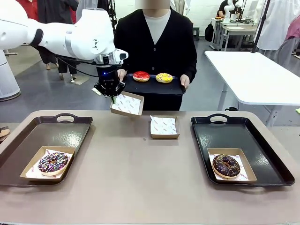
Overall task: Individually package the donuts and arrange them on the tray.
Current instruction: Place the picked Paper togo box on the Handle tray while simultaneously picking up another Paper togo box from the table with the other hand.
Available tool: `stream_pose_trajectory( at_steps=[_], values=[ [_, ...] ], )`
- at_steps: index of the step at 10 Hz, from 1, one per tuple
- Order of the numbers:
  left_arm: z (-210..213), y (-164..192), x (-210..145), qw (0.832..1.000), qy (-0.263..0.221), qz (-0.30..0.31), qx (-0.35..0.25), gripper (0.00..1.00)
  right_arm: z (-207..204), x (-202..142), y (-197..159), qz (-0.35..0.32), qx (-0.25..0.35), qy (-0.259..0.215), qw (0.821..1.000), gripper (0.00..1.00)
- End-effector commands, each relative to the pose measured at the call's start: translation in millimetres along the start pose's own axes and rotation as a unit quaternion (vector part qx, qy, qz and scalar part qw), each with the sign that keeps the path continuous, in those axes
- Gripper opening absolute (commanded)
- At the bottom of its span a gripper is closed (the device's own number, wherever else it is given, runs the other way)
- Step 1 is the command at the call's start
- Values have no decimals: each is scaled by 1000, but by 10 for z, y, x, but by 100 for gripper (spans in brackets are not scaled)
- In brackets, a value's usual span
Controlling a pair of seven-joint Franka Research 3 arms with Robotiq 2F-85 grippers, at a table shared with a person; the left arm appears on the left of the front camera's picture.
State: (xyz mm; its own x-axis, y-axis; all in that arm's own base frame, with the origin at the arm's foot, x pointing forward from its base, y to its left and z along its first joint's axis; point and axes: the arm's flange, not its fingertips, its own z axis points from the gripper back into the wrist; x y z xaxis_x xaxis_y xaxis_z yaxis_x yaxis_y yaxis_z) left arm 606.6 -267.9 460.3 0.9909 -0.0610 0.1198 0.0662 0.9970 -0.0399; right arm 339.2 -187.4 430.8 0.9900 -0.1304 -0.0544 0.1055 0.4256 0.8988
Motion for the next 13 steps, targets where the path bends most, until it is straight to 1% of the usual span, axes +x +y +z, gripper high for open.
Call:
stream_pose_trajectory(
  at_steps=[1, 3, 5, 6, 7, 8, 9, 13],
  values=[
    [134, -56, 10, 1000, -2, 18, 8, 1, 154, 141, -251, 16, 45, 19, 999, 100],
    [220, -44, 61, 1000, -3, 27, 9, 1, 191, 185, -526, 15, 67, 24, 997, 100],
    [238, -64, 70, 999, 2, 36, 23, 1, 178, 139, -638, 13, 77, 25, 997, 100],
    [175, -51, 120, 999, 0, 39, 27, 1, 204, 180, -665, 17, 74, 22, 997, 100],
    [203, -52, 74, 998, 7, 45, 33, 1, 160, 147, -618, 15, 78, 22, 997, 100],
    [172, -25, 77, 998, 5, 45, 33, 1, 161, 169, -610, 28, 77, 13, 997, 100],
    [176, -5, 53, 1000, 5, 29, 10, 1, 147, 115, -683, 5, 65, 28, 998, 100],
    [176, -5, 53, 1000, 5, 29, 10, 1, 147, 115, -683, 5, 65, 28, 998, 100]
  ],
)
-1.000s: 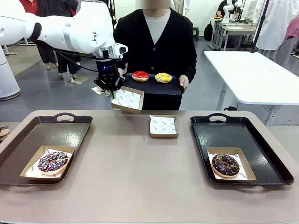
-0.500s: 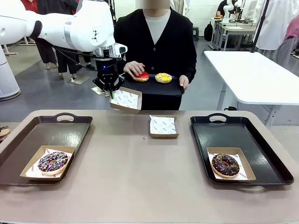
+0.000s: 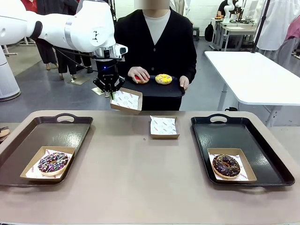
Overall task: Individually package the donuts and arrange them on the tray.
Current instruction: Place the picked Paper togo box on the Handle tray while simultaneously picking up another Paper togo box from the table with the other hand.
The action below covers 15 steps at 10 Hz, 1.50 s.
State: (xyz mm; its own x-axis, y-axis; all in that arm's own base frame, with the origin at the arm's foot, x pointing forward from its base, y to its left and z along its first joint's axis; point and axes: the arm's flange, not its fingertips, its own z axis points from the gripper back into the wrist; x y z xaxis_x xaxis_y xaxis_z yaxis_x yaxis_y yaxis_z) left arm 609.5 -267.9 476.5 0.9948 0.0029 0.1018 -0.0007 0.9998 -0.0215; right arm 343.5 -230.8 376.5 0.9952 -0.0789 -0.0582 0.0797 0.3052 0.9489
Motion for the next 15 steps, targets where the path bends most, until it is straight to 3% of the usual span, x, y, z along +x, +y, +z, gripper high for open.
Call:
stream_pose_trajectory(
  at_steps=[1, 15],
  values=[
    [19, 0, 4, 1000, -3, -3, -2, 1, -1, -13, -14, -3, -1, 3, 1000, 100],
    [19, 0, 4, 1000, -3, -3, -2, 1, -1, -13, -14, -3, -1, 3, 1000, 100]
  ],
)
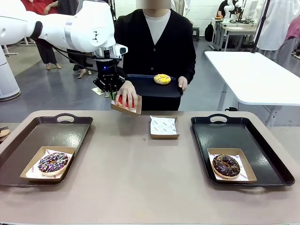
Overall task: Individually package the donuts and arrange them on the tray.
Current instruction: Place the picked Paper togo box on the Handle tray while simultaneously picking up another Paper togo box from the table with the other hand.
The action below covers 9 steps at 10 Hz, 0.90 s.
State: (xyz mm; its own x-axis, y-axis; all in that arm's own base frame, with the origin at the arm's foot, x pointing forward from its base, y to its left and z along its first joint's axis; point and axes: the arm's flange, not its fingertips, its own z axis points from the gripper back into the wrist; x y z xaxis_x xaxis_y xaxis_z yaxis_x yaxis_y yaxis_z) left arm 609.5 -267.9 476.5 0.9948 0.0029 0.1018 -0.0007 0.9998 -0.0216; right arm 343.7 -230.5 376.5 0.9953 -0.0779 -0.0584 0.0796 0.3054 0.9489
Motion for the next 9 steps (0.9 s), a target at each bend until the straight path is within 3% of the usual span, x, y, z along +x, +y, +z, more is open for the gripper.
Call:
stream_pose_trajectory(
  at_steps=[1, 9],
  values=[
    [19, 0, 4, 1000, -3, -3, -2, 1, 3, -15, -15, -3, -1, 2, 1000, 100],
    [19, 0, 4, 1000, -3, -3, -2, 1, 3, -15, -15, -3, -1, 2, 1000, 100]
  ],
)
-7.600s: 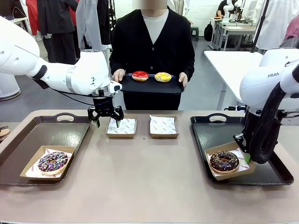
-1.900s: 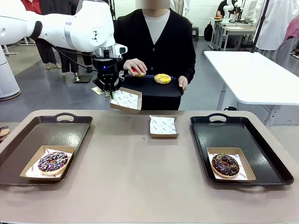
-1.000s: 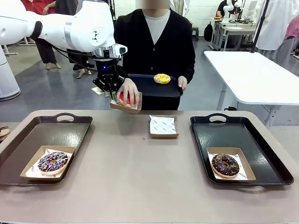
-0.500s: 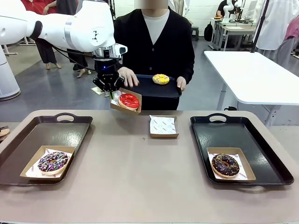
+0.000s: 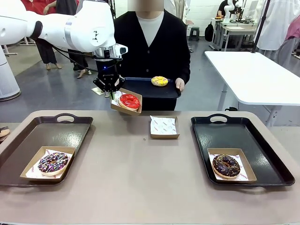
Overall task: Individually package the donuts and arrange them on the tray.
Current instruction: Place the picked Paper togo box on the Handle tray while simultaneously picking up another Paper togo box from the table with the other hand.
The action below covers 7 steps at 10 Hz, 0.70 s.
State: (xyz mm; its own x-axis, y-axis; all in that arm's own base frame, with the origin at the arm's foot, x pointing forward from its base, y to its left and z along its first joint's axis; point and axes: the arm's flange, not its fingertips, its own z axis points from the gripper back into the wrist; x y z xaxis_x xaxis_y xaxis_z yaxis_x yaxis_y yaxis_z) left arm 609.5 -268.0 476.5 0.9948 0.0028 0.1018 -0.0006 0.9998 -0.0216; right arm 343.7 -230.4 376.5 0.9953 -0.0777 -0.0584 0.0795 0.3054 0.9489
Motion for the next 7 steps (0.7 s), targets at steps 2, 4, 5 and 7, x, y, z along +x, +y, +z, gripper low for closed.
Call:
stream_pose_trajectory(
  at_steps=[2, 4, 5, 7],
  values=[
    [19, 0, 5, 1000, -3, -3, -2, 1, 4, -16, -15, -3, -1, 2, 1000, 100],
    [19, 0, 5, 1000, -3, -3, -2, 1, 4, -16, -15, -3, -1, 2, 1000, 100],
    [19, 0, 5, 1000, -3, -3, -2, 1, 4, -16, -15, -3, -1, 2, 1000, 100],
    [19, 0, 5, 1000, -3, -3, -2, 1, 4, -16, -15, -3, -1, 2, 1000, 100]
  ],
)
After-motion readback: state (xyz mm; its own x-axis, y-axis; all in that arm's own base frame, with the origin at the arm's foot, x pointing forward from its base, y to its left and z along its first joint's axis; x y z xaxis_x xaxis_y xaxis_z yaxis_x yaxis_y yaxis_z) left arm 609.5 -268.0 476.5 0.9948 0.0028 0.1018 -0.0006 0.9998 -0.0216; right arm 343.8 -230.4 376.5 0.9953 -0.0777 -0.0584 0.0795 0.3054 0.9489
